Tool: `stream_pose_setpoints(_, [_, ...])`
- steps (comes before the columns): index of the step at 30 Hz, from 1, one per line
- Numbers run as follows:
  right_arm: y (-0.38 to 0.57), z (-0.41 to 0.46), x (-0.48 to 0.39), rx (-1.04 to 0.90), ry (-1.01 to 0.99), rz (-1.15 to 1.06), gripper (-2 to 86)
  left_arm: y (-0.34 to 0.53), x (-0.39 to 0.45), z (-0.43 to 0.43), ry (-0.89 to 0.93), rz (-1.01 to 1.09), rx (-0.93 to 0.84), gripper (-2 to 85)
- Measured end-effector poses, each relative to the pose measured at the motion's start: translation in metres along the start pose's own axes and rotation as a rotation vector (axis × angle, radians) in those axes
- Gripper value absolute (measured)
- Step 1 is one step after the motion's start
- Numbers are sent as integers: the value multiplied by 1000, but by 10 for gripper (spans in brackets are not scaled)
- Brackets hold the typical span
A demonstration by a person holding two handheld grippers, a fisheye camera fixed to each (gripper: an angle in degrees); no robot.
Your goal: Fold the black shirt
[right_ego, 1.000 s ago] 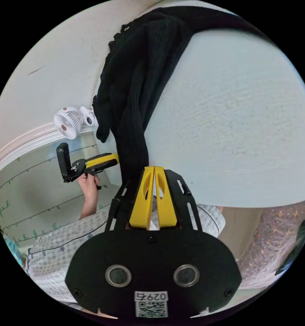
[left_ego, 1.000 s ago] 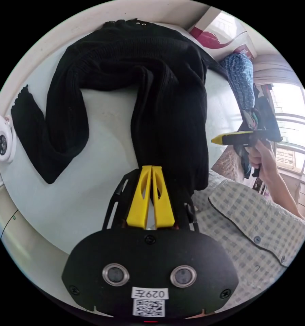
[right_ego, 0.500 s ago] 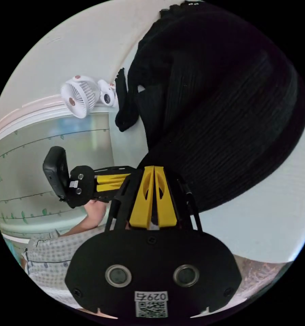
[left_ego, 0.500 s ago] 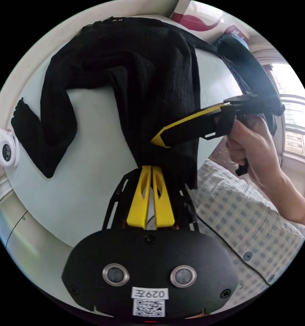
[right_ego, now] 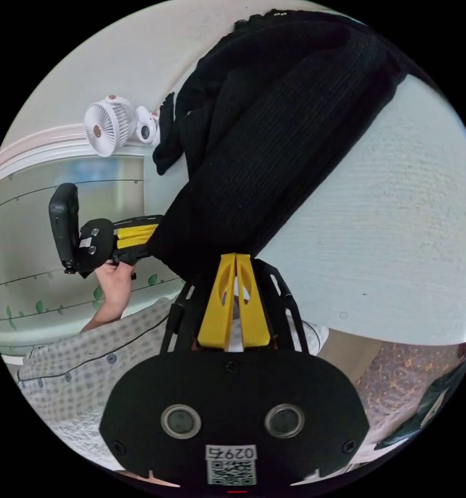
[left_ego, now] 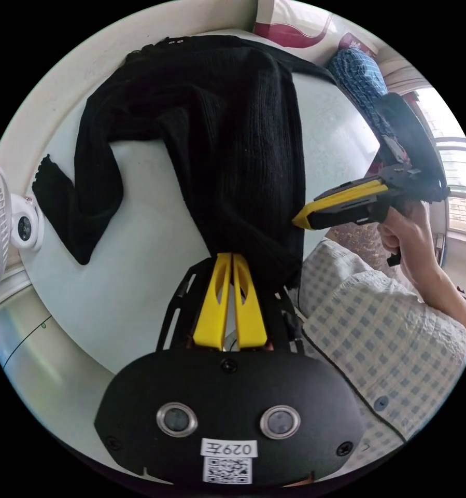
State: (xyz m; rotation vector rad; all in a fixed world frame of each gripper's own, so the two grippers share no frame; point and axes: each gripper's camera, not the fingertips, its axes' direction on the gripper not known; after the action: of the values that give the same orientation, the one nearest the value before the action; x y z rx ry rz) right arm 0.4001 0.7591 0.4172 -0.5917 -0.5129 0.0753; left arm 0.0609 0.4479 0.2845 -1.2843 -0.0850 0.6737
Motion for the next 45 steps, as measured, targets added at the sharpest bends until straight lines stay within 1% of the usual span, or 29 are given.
stream_pose_setpoints(4, [24, -29, 9, 39, 124, 103, -5, -1, 4, 0, 9, -10, -1, -10])
stream_pose_setpoints(8, [65, -86, 45, 154, 260, 298, -5, 0, 9, 1, 1, -11, 9, -10])
stream_pose_setpoints(10, [77, -104, 57, 157, 274, 399, -4, -1, 12, 1, -5, -5, 9, -10])
stream_pose_setpoints(11, [84, -114, 53, 180, 311, 410, -4, -2, 13, 1, -9, -2, 7, -10])
stream_pose_setpoints(14, [87, -129, 22, 255, 395, 337, -4, -5, 17, 1, -19, -7, -11, -10])
stream_pose_setpoints(16, [77, -124, 3, 240, 422, 287, -4, -9, 19, 1, -27, -17, -31, -10])
stream_pose_setpoints(18, [61, -110, -12, 182, 475, 251, -4, -14, 21, 2, -40, -17, -64, -10])
stream_pose_setpoints(20, [42, -81, -25, 42, 571, 228, -4, -23, 25, 3, -66, -1, -119, -10])
stream_pose_setpoints(21, [41, -81, -32, 82, 617, 207, -5, -25, 26, 3, -73, 2, -133, -10])
stream_pose_setpoints(22, [38, -73, -37, 65, 710, 225, -5, -28, 27, 4, -85, 7, -156, -10])
stream_pose_setpoints(26, [22, -55, -50, -31, 818, 200, -5, -32, 29, 5, -114, -7, -175, -10])
stream_pose_setpoints(30, [12, -51, -49, -78, 833, 220, -5, -29, 25, 5, -113, -10, -157, -10])
stream_pose_setpoints(41, [3, -61, -16, -134, 751, 263, -5, -20, -44, 13, 228, -104, -157, -10])
stream_pose_setpoints(45, [5, -68, -1, -131, 732, 270, -5, -17, -65, 19, 313, -136, -162, -10])
